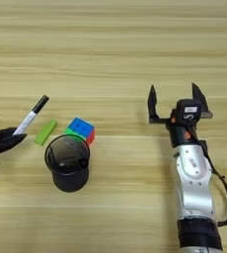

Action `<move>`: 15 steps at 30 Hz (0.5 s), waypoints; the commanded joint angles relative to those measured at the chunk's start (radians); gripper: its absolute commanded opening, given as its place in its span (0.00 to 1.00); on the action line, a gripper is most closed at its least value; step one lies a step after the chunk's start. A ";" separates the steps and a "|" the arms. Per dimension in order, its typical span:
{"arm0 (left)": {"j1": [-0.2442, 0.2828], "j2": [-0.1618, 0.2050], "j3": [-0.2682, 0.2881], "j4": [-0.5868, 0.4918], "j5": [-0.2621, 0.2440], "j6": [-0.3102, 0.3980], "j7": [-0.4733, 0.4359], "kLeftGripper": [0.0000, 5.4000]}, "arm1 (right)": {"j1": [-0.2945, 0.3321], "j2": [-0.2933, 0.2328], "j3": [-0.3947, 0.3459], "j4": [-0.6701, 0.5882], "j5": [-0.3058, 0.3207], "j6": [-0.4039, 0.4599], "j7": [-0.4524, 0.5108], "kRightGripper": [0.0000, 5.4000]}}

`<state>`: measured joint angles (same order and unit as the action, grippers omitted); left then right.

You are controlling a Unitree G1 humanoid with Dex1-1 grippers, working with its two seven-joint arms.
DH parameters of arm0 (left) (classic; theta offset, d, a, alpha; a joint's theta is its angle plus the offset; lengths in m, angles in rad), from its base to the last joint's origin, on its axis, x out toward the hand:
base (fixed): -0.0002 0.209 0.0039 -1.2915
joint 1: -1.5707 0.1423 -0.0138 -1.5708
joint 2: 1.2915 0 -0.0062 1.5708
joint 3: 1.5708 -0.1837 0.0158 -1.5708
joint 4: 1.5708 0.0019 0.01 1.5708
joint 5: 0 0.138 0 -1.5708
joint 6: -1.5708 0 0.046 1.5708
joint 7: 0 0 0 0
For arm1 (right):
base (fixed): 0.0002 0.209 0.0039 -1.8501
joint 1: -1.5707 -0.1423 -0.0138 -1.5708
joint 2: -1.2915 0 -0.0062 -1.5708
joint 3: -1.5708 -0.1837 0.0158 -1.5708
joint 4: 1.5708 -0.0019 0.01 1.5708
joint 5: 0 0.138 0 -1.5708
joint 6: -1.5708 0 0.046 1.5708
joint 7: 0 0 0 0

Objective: Move the objects on the table

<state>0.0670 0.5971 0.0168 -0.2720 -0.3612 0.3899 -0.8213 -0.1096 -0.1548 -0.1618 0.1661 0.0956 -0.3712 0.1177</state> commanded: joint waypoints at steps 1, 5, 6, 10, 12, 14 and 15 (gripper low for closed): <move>0.015 0.019 -0.024 0.001 0.012 0.026 -0.005 0.13 | -0.010 0.000 0.002 0.022 -0.009 -0.019 -0.004 1.00; 0.032 0.033 -0.059 -0.003 0.028 0.034 -0.018 0.13 | -0.011 0.000 0.002 0.035 -0.010 -0.025 -0.006 1.00; 0.043 0.043 -0.075 -0.008 0.038 0.030 -0.028 0.13 | -0.012 0.001 0.002 0.037 -0.010 -0.026 -0.005 1.00; 0.062 0.071 -0.119 -0.021 0.072 0.022 -0.048 0.13 | -0.014 0.006 0.004 0.043 -0.011 -0.029 -0.008 1.00; 0.068 0.073 -0.131 -0.025 0.078 0.018 -0.052 0.13 | -0.015 0.009 0.007 0.042 -0.013 -0.029 -0.009 1.00; 0.075 0.075 -0.142 -0.026 0.089 0.013 -0.052 0.13 | -0.013 0.012 0.009 0.039 -0.013 -0.028 -0.009 1.00; 0.079 0.077 -0.146 -0.026 0.097 0.010 -0.053 0.13 | -0.012 0.013 0.011 0.037 -0.013 -0.028 -0.008 1.00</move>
<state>0.1360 0.6507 -0.1162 -0.2842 -0.2820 0.4070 -0.8685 -0.1107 -0.1486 -0.1547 0.2028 0.0848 -0.3871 0.1143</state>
